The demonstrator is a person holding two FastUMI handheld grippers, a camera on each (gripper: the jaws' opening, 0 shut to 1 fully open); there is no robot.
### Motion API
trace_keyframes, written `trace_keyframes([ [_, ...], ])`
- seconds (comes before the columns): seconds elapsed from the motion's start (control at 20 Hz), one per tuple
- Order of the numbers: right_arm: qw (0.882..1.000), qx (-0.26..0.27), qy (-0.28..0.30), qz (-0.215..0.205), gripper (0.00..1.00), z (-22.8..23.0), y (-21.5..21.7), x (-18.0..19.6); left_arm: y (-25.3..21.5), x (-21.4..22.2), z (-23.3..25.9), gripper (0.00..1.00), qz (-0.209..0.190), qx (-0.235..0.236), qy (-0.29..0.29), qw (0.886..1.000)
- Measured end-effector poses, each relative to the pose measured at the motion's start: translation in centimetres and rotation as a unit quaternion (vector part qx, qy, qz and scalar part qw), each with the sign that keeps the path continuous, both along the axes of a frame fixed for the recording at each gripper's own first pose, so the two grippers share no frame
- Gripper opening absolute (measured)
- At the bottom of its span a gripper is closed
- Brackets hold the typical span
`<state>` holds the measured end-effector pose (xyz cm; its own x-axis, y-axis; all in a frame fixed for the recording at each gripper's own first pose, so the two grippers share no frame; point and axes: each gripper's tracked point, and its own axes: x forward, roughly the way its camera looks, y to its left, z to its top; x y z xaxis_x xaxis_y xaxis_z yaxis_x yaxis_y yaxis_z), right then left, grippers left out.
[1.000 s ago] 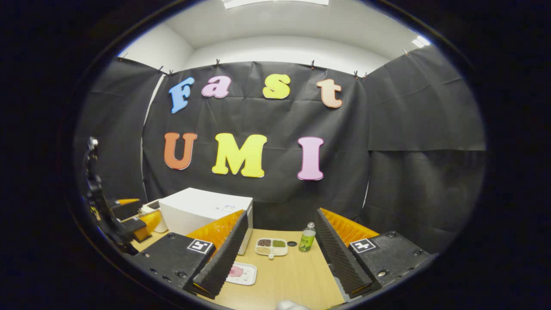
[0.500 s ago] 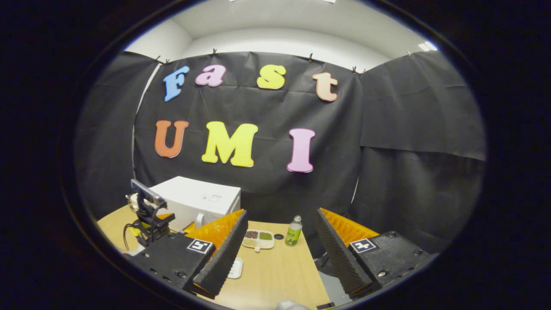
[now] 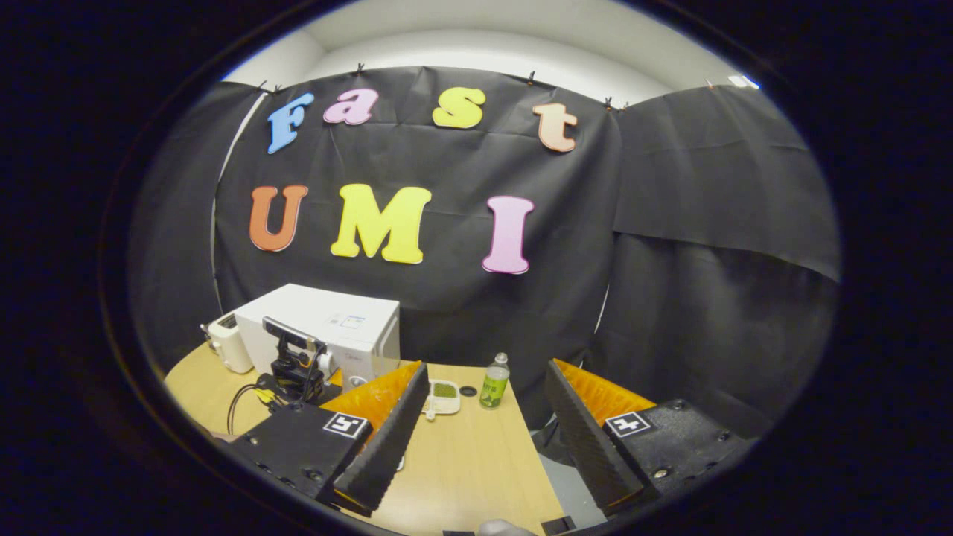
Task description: Open the microwave oven with the left hand, put the food in, and close the microwave oven.
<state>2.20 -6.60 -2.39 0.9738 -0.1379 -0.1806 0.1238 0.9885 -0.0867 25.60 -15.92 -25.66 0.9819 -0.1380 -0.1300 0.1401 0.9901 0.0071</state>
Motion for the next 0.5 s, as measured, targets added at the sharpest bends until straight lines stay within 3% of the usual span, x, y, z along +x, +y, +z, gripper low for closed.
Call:
trace_keyframes([
  [0.05, 1.0, -0.003, 0.003, 0.002, 1.0, -0.2, 0.1, 0.2, 0.1, -0.4, -0.2, 0.57, 0.004, -0.005, -0.002, 1.0],
  [0.1, 1.0, -0.002, 0.006, 0.006, 0.92, -0.3, 0.4, 0.4, -0.2, 0.2, -0.5, 0.36, -0.001, -0.01, -0.002, 1.0],
  [0.15, 1.0, 0.0, 0.009, 0.009, 1.0, -0.5, 0.6, 0.7, 0.0, -0.8, -0.2, 0.3, -0.001, -0.015, 0.0, 1.0],
  [0.35, 1.0, 0.008, 0.01, 0.015, 1.0, -0.5, 1.0, 1.5, -0.1, -0.6, -0.3, 0.17, 0.005, -0.036, 0.009, 0.999],
  [0.4, 1.0, 0.007, 0.009, 0.02, 1.0, -0.4, 1.3, 1.6, -0.1, -0.6, -0.4, 0.07, 0.004, -0.036, 0.015, 0.999],
  [0.5, 1.0, 0.004, 0.007, 0.026, 1.0, -0.1, 1.7, 1.7, 0.0, -0.7, -0.2, 0.07, -0.007, -0.05, 0.026, 0.998],
])
